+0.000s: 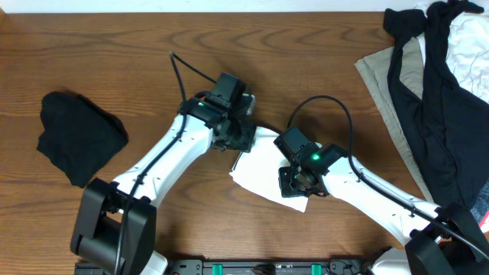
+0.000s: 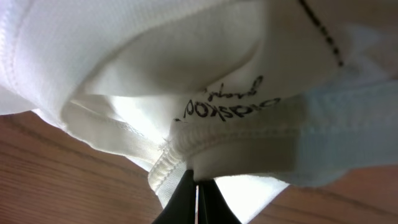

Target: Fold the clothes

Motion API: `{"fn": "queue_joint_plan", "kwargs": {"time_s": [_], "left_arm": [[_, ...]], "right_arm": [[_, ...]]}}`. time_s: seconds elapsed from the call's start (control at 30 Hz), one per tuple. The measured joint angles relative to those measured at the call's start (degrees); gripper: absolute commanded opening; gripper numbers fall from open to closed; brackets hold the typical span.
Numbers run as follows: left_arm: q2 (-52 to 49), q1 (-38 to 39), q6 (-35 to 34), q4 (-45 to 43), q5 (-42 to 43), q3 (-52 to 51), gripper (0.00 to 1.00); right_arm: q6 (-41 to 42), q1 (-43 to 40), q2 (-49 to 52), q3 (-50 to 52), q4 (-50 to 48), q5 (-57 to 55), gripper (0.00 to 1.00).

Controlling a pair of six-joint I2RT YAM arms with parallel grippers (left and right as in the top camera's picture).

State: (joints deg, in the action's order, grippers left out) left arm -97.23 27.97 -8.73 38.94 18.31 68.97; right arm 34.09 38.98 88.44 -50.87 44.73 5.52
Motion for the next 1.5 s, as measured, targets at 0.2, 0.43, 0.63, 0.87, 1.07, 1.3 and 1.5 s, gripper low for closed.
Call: {"fn": "queue_joint_plan", "kwargs": {"time_s": [0.2,0.43,0.63,0.87,1.07,1.3,1.5], "left_arm": [[-4.09,2.12,0.0,-0.92,0.0,0.0,0.52],[-11.56,2.12,0.0,-1.55,0.0,0.02,0.51],[-12.66,2.01,0.0,-1.25,0.44,0.66,0.51],[-12.72,2.03,0.0,-1.25,0.66,0.72,0.5],[-12.85,2.03,-0.04,-0.85,0.9,0.83,0.47],[-12.85,2.03,-0.04,-0.66,0.92,0.9,0.47],[-12.85,2.03,-0.07,0.02,1.07,0.94,0.47]], "right_arm": [[0.02,0.0,0.02,0.0,0.04,0.0,0.01],[0.07,-0.26,0.0,0.0,0.44,0.0,0.01],[0.24,-4.17,-1.6,0.02,4.55,-1.29,0.01],[-0.42,-10.27,-3.02,0.02,8.63,-4.74,0.08],[-1.62,-11.47,-3.02,0.04,9.33,-6.05,0.29],[-2.27,-11.47,-3.28,0.04,10.19,-5.31,0.22],[-6.99,-11.47,-10.71,-0.31,7.67,-1.22,0.02]]}}
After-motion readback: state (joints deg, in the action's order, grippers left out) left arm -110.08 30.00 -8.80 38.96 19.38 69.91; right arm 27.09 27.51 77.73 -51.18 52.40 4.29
